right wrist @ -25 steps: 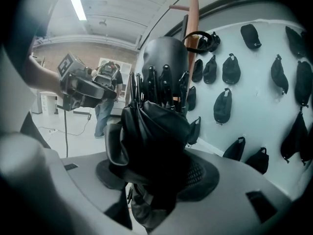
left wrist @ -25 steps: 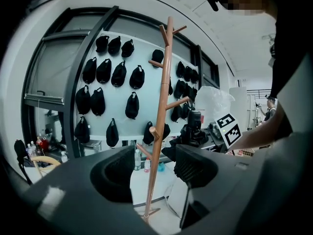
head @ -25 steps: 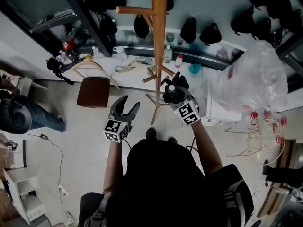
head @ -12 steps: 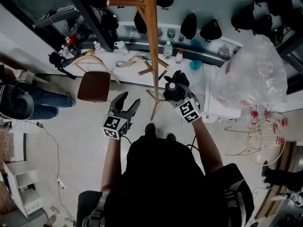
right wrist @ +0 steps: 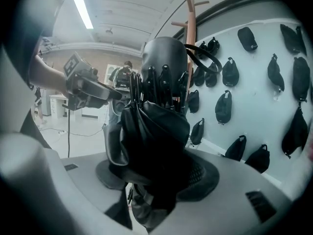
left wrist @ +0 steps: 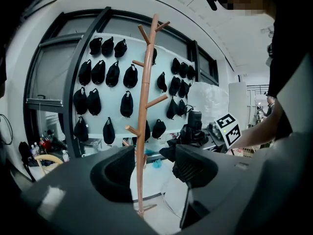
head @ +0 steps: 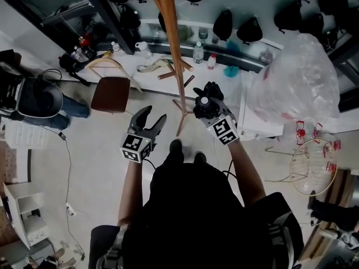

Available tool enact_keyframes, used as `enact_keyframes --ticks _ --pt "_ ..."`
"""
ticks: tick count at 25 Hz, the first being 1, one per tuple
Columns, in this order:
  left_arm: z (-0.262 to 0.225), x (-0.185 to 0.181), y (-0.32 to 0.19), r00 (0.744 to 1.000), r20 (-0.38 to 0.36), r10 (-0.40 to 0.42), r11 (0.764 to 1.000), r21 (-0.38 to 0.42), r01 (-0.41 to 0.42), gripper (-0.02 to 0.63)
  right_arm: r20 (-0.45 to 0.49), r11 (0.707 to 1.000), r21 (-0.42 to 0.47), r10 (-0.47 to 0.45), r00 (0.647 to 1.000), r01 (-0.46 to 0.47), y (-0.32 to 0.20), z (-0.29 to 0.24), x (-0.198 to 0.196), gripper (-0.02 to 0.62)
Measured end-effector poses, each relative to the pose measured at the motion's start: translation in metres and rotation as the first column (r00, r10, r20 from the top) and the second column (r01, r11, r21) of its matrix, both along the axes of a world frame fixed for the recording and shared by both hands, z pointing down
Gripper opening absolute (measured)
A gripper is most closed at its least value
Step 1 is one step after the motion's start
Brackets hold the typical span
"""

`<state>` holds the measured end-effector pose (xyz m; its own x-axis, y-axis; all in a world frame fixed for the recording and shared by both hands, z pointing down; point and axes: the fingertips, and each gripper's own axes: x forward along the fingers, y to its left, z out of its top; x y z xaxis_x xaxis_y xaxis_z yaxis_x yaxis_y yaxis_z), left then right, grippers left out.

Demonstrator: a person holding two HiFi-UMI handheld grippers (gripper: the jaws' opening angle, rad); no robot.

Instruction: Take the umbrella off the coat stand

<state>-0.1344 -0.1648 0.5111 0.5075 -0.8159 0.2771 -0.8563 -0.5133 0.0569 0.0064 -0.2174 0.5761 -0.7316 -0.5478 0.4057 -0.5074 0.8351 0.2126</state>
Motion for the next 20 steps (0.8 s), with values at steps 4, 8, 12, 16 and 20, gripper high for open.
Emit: enact_keyframes --ticks 4,8,12,16,20 --pt "0.002 0.012 0.009 1.0 -0.001 -0.002 1.0 -0.007 0.002 0.261 0.0 1.0 -0.009 -0.014 1.0 0.014 0.012 0.004 0.008 0.242" --pt "0.005 0.022 0.019 1.0 0.005 0.002 1.0 -0.018 -0.002 0.261 -0.001 0.999 -0.021 -0.031 1.0 0.031 0.024 0.008 0.012 0.242" --pt "0.006 0.034 0.027 1.0 0.005 0.006 1.0 -0.029 -0.006 0.261 -0.001 0.999 -0.027 -0.044 0.999 0.044 0.032 0.01 0.017 0.241" --pt "0.007 0.04 0.03 1.0 0.003 0.003 0.999 -0.036 -0.003 0.261 -0.001 0.998 -0.03 -0.05 0.999 0.05 0.035 0.01 0.02 0.241" --pt "0.006 0.045 0.032 1.0 0.004 0.001 0.999 -0.035 -0.001 0.261 0.005 0.998 -0.035 -0.053 0.999 0.054 0.038 0.01 0.024 0.241"
